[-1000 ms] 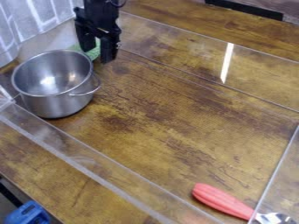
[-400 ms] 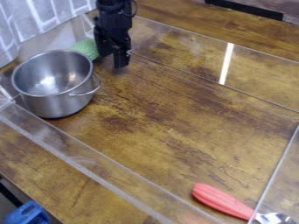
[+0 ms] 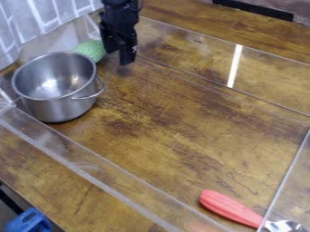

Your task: Put the green object in the silver pot

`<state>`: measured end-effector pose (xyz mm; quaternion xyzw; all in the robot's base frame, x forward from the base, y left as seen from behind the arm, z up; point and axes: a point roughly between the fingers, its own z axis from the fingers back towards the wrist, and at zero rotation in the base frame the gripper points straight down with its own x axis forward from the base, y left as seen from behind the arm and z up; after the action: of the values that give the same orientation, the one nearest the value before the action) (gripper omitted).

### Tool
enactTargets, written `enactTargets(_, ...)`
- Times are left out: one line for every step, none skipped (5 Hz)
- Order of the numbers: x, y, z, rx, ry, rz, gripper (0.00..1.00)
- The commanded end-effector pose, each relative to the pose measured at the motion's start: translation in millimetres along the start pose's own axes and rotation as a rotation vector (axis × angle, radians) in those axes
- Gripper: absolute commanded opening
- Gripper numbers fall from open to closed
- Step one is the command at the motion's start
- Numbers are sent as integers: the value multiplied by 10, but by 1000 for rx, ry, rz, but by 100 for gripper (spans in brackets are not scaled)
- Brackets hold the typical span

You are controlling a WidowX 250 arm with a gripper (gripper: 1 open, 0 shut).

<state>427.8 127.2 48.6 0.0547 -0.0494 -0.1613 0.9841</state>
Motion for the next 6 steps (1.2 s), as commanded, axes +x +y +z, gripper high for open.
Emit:
enactTargets(189, 84, 311, 50, -61, 14, 0)
enactTargets(141, 37, 314, 56, -58, 31, 0)
enactTargets(99, -8, 305, 58, -55, 45, 0)
enactTargets(65, 13, 463, 81, -56, 74, 0)
enactTargets(54, 33, 525, 90, -58, 85, 0)
enactTargets(12, 60, 451, 95, -53, 128, 0)
